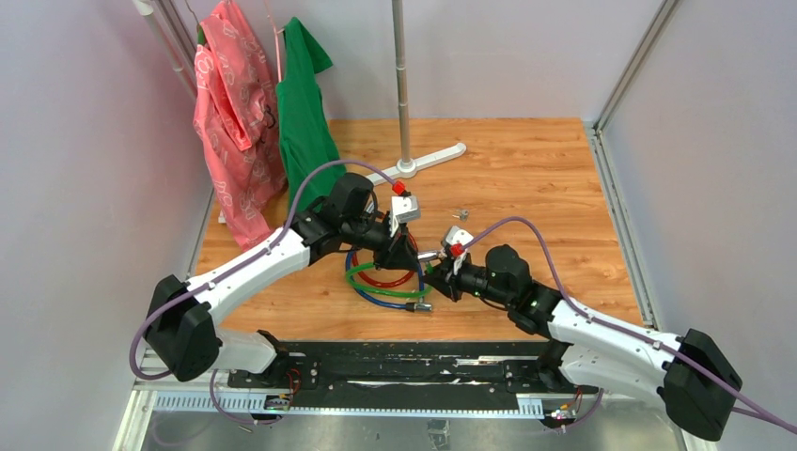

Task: Lock with the key
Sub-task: Lock the lock.

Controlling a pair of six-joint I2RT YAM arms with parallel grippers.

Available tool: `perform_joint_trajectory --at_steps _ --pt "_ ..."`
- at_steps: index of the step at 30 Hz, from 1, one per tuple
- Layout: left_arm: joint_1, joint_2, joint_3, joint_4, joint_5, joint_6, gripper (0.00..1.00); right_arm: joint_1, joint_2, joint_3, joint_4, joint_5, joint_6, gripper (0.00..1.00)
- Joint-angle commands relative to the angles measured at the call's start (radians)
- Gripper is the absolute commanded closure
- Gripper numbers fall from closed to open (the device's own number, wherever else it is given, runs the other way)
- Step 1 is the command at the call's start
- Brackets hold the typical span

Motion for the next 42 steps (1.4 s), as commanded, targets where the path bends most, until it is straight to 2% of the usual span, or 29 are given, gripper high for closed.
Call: perform_joint_trajectory --at_steps 1,5,13,16,19,22,26,30,31,33,35,42 --pt "-0.032 0.025 -0.049 0.031 -0.028 0.001 1.0 0.034 -0.015 0.081 0.207 -0.015 -0.035 1.0" --pt "-0.035 0.028 -0.029 -0.003 -0.085 0.124 1.0 0.034 0.038 0.087 0.239 -0.011 -0.103 1.0" --pt "-0.035 0.082 -0.133 0.13 -0.155 0.218 1.0 0.03 0.063 0.009 0.325 0.061 -0.089 1.0" --pt "-0.04 0.096 -0.138 0.114 -0.146 0.259 1.0 0.028 0.077 0.044 0.294 0.061 -0.078 1.0" --pt "-0.088 0.094 -0.143 0.054 -0.117 0.327 1.0 0.024 0.106 0.055 0.369 0.079 -0.048 1.0" --pt "-0.094 0.106 -0.154 0.067 -0.053 0.229 1.0 0.023 0.116 0.071 0.414 0.081 -0.022 1.0" --pt "-0.081 0.112 -0.177 0.121 0.066 0.079 1.0 0.019 0.08 0.088 0.396 0.104 -0.066 1.0" --pt "-0.079 0.102 -0.203 0.174 -0.105 0.061 1.0 0.017 0.068 0.094 0.279 0.089 -0.107 1.0" --pt "-0.071 0.099 -0.203 0.181 -0.157 0.063 1.0 0.017 0.064 0.086 0.254 0.084 -0.104 0.99" --pt "-0.04 0.085 -0.204 0.188 -0.22 0.071 1.0 0.017 0.045 0.071 0.17 0.082 -0.102 0.84" --pt "-0.018 0.075 -0.194 0.173 -0.217 0.098 1.0 0.018 0.034 0.058 0.096 0.109 -0.108 0.7" --pt "0.029 0.078 -0.16 0.155 -0.157 0.145 1.0 0.011 -0.011 0.042 -0.111 0.076 -0.114 0.61"
